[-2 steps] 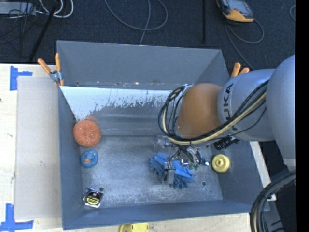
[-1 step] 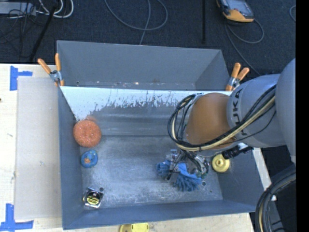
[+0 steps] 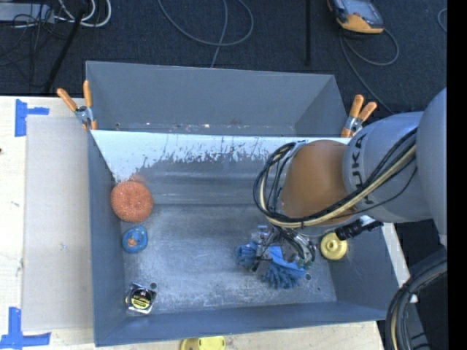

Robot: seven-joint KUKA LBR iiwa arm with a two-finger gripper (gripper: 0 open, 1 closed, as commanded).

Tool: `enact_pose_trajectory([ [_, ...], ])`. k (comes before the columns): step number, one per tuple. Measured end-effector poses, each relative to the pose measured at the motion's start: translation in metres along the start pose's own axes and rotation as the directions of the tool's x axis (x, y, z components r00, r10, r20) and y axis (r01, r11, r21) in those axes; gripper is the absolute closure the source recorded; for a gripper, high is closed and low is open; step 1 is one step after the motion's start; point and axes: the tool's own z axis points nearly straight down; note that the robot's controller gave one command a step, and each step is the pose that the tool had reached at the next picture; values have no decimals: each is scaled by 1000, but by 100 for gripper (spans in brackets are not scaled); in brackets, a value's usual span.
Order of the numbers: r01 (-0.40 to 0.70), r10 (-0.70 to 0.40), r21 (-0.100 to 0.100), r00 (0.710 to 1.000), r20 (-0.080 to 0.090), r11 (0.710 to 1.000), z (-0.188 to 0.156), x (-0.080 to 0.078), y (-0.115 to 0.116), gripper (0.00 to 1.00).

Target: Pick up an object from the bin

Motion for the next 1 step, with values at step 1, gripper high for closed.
enact_pose_trajectory([
  [1,45,-45,1,999,0,999,-203,-17,-7,100],
])
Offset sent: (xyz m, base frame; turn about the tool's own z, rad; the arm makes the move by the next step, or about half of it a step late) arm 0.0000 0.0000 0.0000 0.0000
